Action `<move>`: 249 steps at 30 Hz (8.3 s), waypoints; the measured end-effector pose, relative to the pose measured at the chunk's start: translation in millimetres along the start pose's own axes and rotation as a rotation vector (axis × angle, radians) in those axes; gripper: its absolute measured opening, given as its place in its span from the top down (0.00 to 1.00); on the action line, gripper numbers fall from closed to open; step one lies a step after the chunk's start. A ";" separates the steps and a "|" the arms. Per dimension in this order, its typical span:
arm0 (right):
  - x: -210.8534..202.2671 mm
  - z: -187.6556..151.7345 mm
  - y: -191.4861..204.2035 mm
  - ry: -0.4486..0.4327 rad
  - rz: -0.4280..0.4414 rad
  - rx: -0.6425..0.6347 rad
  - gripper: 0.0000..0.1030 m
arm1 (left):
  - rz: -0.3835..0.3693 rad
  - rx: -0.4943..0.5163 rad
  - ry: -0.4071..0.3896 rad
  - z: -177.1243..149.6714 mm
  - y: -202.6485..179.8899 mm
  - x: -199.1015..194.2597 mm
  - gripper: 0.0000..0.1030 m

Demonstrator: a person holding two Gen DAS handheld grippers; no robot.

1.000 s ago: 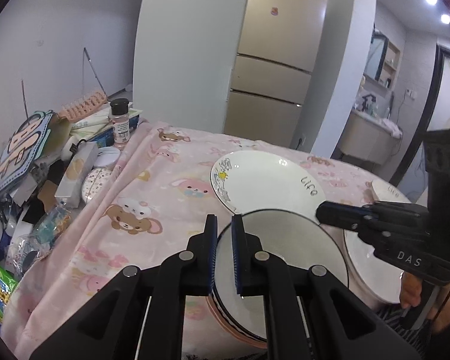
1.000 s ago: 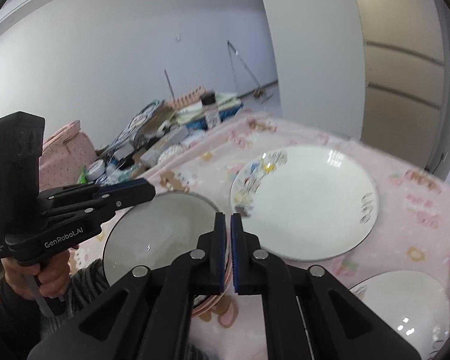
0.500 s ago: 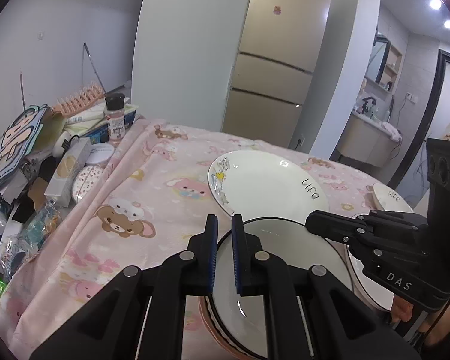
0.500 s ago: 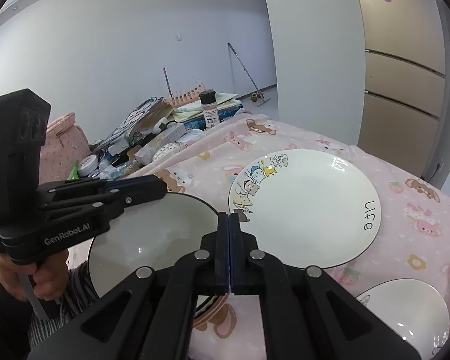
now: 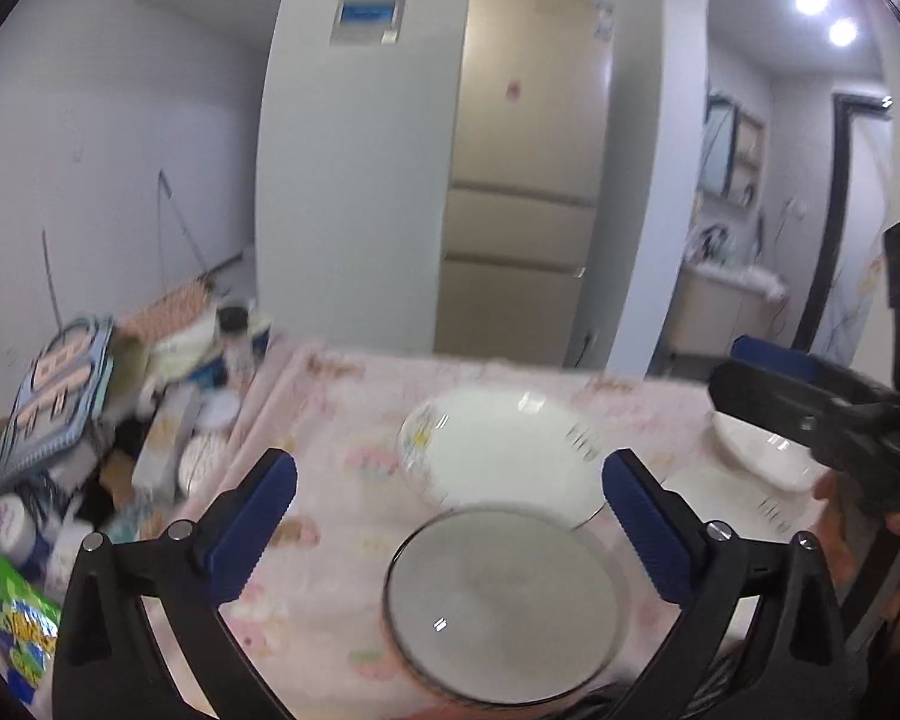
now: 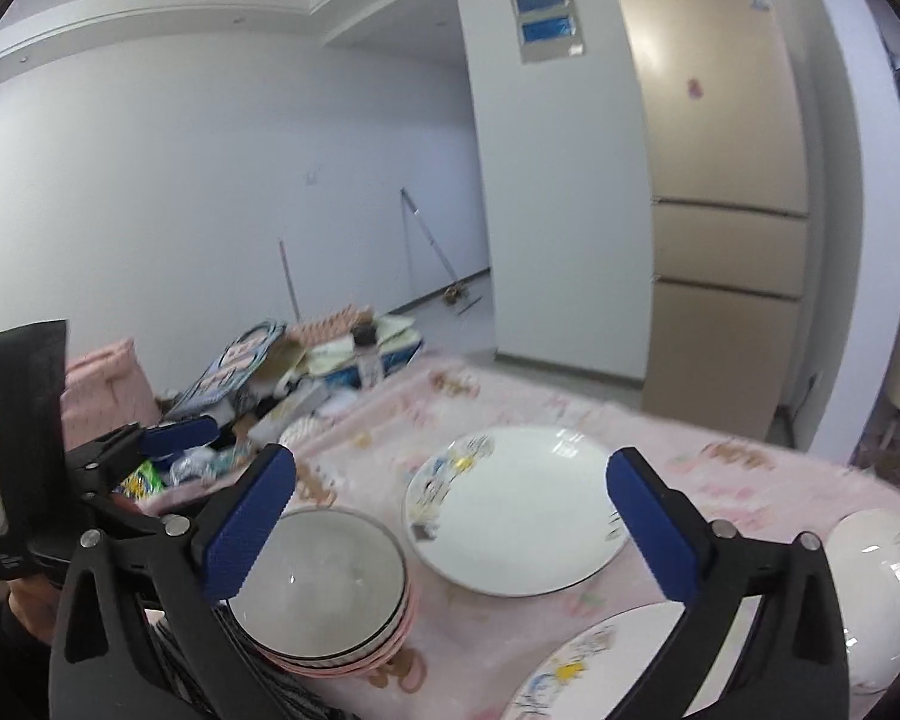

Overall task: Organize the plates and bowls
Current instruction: 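Raise the right tool away from the stacked bowls, then move the right tool to the white 'Life' plate and close on its rim, then lift the 'Life' plate with the right tool and carry it to another plate, then lower the plate onto the other white plate and open the right tool, then raise the right tool and move it to the cartoon-cat plate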

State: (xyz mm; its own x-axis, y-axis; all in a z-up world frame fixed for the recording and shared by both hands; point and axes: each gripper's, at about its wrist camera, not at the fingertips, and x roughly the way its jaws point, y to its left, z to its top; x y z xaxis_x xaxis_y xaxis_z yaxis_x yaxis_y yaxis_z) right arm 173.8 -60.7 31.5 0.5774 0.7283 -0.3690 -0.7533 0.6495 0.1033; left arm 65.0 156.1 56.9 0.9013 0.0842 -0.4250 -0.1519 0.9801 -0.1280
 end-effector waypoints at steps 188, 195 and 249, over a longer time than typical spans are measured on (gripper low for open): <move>-46.5 -142.6 -142.5 0.486 -0.329 0.089 0.76 | -0.193 0.226 0.482 -54.6 -152.3 144.9 0.79; -46.8 -143.4 -133.3 0.506 -0.361 0.026 0.74 | -0.157 0.250 0.490 -57.4 -153.4 149.9 0.79; -173.5 -11.3 -105.5 -0.075 -0.469 -0.009 0.00 | -0.366 0.236 0.077 42.5 -190.3 49.2 0.00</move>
State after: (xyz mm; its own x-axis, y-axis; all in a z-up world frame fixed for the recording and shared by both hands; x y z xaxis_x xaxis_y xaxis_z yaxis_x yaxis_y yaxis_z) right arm 149.5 -258.1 74.2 0.8768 0.3709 -0.3060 -0.4084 0.9104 -0.0669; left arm 155.5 -18.6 98.4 0.8442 -0.2810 -0.4565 0.2766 0.9578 -0.0780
